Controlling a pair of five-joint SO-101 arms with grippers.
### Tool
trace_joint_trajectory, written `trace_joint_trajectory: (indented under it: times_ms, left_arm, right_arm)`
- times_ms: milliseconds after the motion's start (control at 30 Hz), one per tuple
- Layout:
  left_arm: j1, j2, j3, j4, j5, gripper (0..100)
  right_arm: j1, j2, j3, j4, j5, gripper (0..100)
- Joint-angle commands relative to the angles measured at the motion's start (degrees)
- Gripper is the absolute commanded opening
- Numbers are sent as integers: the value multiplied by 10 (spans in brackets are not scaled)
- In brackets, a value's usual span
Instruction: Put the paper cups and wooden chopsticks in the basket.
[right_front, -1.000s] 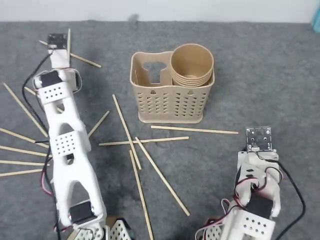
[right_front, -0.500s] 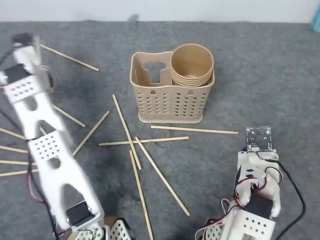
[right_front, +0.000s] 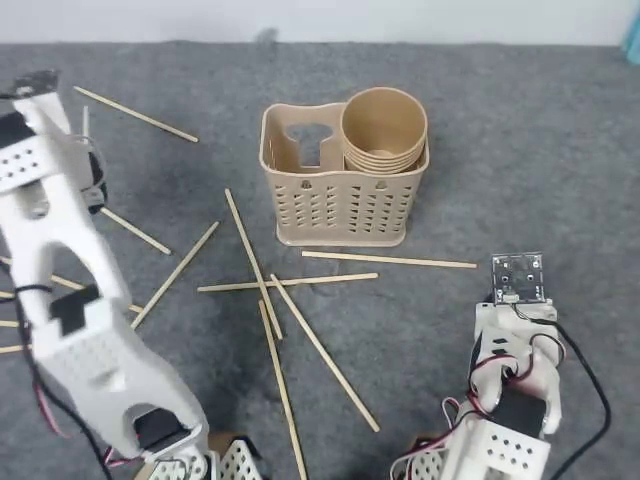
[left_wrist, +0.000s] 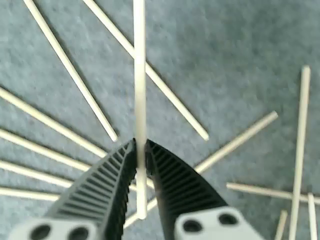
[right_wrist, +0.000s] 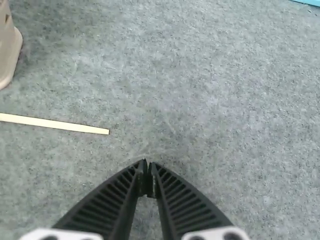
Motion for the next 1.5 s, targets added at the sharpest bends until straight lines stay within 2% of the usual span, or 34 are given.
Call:
trace_joint_trajectory:
  times_ms: [0, 300, 433, 567, 733, 967, 1100, 1300, 1467]
  left_arm:
    - [7, -108, 124, -37, 3, 12]
    - [7, -301, 487, -200, -70, 12]
    - [7, -394, 605, -288, -96, 12]
    - [8, -476, 679, -339, -105, 13]
    - [8, -555, 705, -321, -135, 39]
    - [4, -625, 704, -258, -144, 255]
    - [6, -638, 699, -279, -145, 260]
    - [21, -622, 700, -408, -142, 260]
    - [71, -520, 628, -388, -142, 260]
  right_arm:
    - [0, 4, 11, 3, 10, 8]
    - [0, 3, 11, 3, 10, 8]
    - [0, 3, 11, 3, 10, 8]
    - [0, 3, 11, 3, 10, 8]
    - [0, 3, 11, 3, 10, 8]
    - [0, 4, 11, 3, 10, 8]
    - [0, 5, 11, 3, 10, 8]
    - [0, 0, 11, 15, 10, 8]
    - [-1, 0, 11, 16, 10, 8]
